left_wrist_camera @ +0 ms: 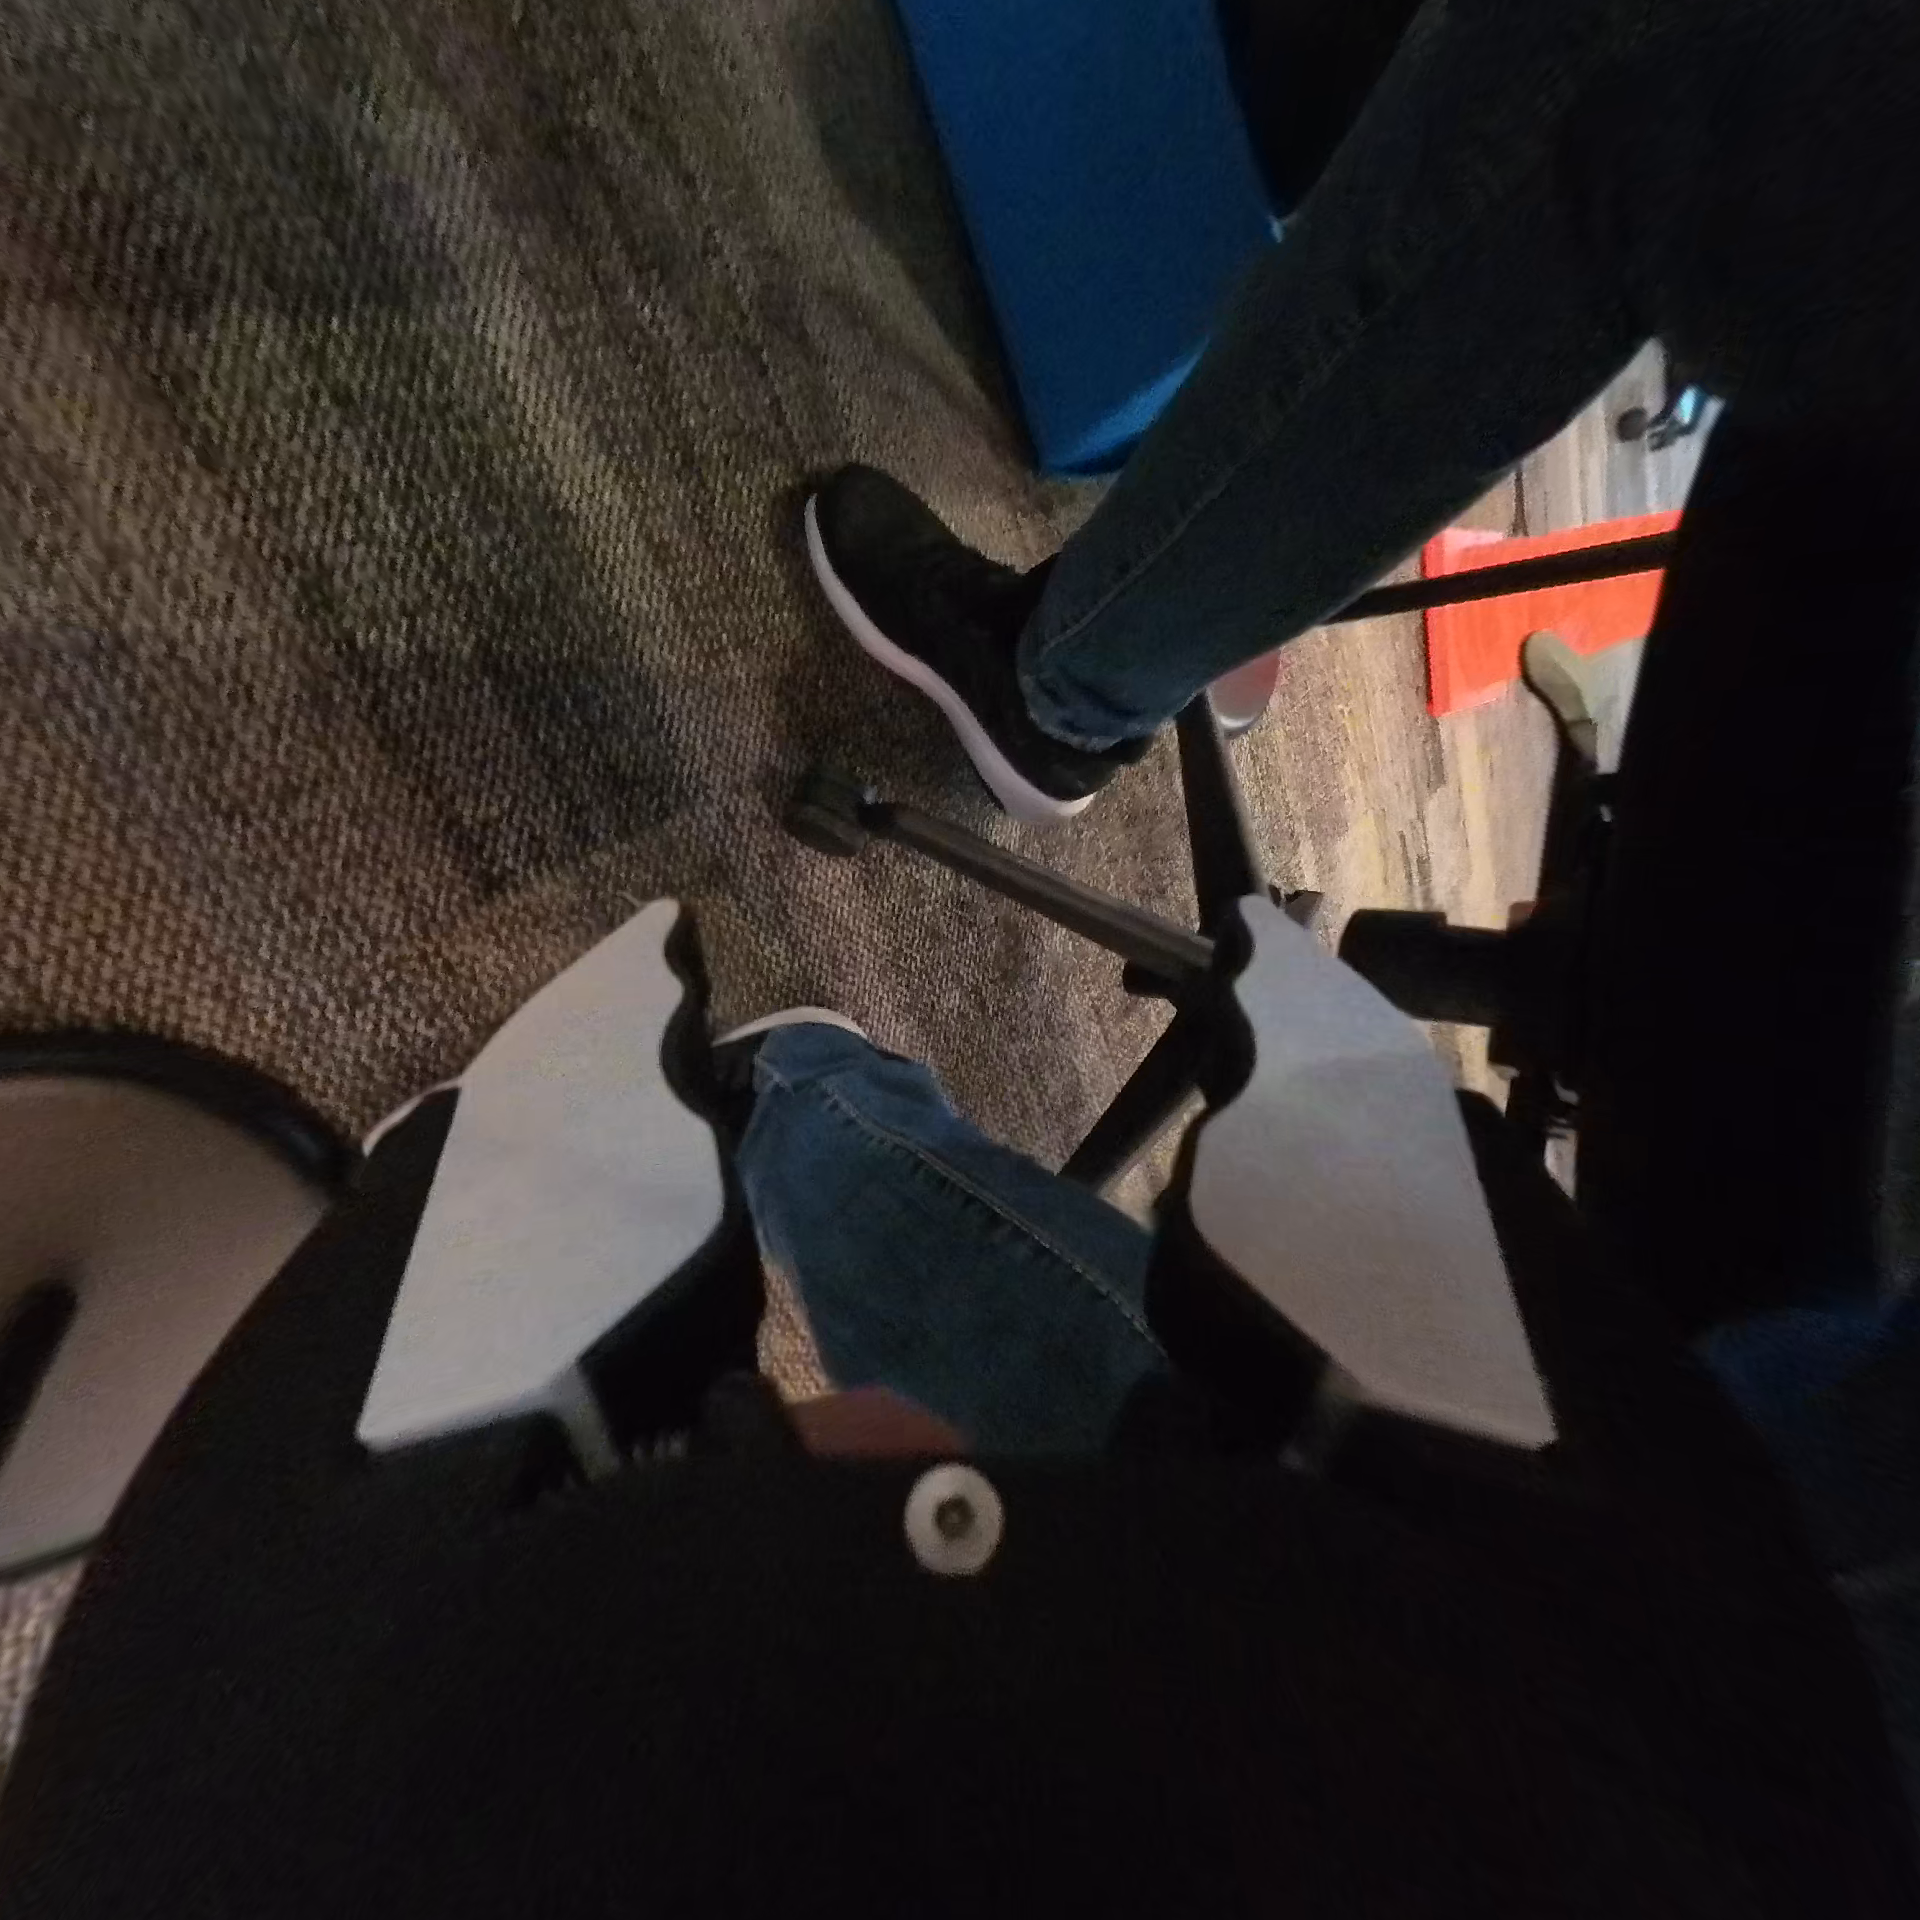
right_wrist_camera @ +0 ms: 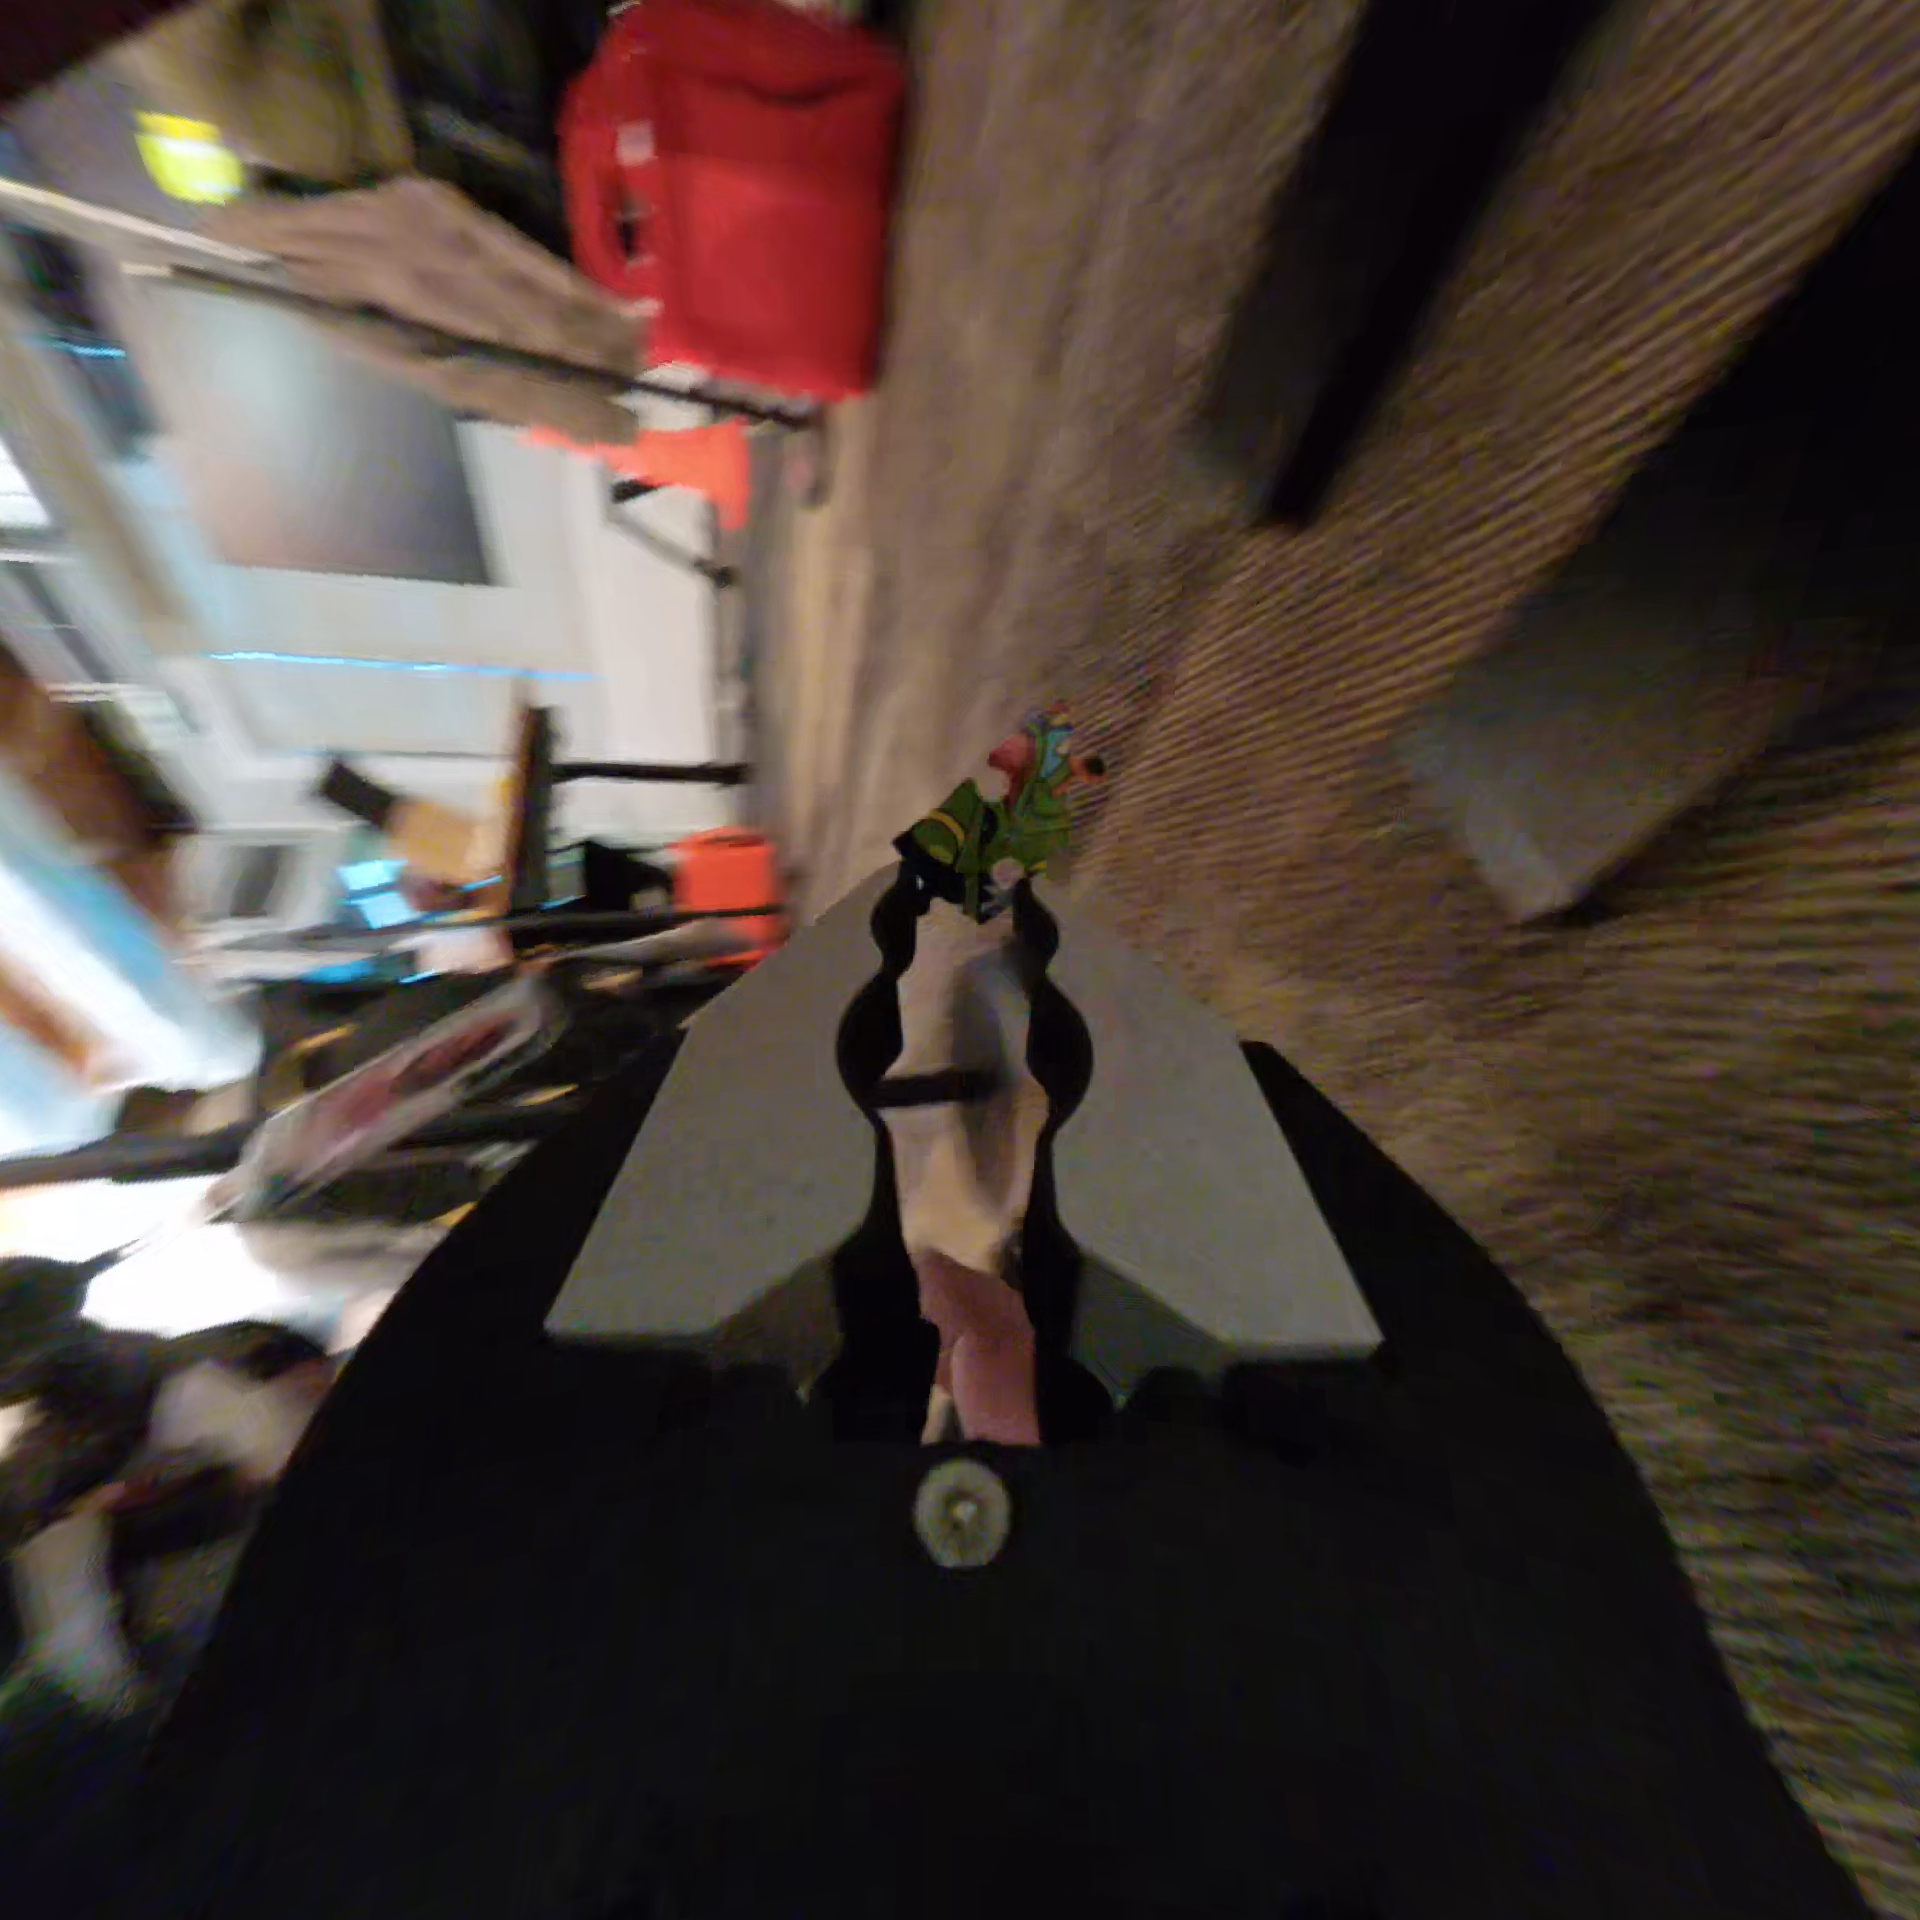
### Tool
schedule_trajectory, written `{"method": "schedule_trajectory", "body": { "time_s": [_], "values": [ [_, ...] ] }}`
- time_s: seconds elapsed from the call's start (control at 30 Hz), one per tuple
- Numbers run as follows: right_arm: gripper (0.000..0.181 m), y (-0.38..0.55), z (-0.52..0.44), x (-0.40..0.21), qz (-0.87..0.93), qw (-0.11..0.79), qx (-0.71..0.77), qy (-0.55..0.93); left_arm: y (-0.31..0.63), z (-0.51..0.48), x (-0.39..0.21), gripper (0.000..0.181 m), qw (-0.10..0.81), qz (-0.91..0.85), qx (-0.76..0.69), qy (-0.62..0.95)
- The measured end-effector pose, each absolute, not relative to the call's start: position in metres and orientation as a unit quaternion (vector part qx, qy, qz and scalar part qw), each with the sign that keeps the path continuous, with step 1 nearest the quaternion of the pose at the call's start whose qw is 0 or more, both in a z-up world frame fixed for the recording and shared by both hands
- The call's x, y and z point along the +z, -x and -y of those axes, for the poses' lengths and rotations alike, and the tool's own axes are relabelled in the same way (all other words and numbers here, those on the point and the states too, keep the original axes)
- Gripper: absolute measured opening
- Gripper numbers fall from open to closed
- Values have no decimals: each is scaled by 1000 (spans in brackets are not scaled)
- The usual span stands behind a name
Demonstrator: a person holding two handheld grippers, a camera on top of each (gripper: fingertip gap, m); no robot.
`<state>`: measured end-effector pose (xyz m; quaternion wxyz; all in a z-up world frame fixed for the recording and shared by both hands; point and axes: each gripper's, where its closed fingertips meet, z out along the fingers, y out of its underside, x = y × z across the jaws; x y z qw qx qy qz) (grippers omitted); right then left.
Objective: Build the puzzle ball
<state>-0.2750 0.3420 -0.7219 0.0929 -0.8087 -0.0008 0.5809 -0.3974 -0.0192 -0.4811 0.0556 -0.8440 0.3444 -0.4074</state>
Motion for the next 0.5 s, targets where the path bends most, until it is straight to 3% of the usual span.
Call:
{"method": "schedule_trajectory", "body": {
  "time_s": [0.23,0.3,0.5],
  "values": [
    [17,356,-238,-575,37,-23,758,651,376,2,-455,93,105,-429,-328,835],
    [16,369,-218,-528,42,-30,789,613,366,-3,-436,99,132,-411,-345,834],
    [16,377,-143,-379,80,-37,851,517,348,-3,-361,95,195,-311,-365,856]
  ]
}}
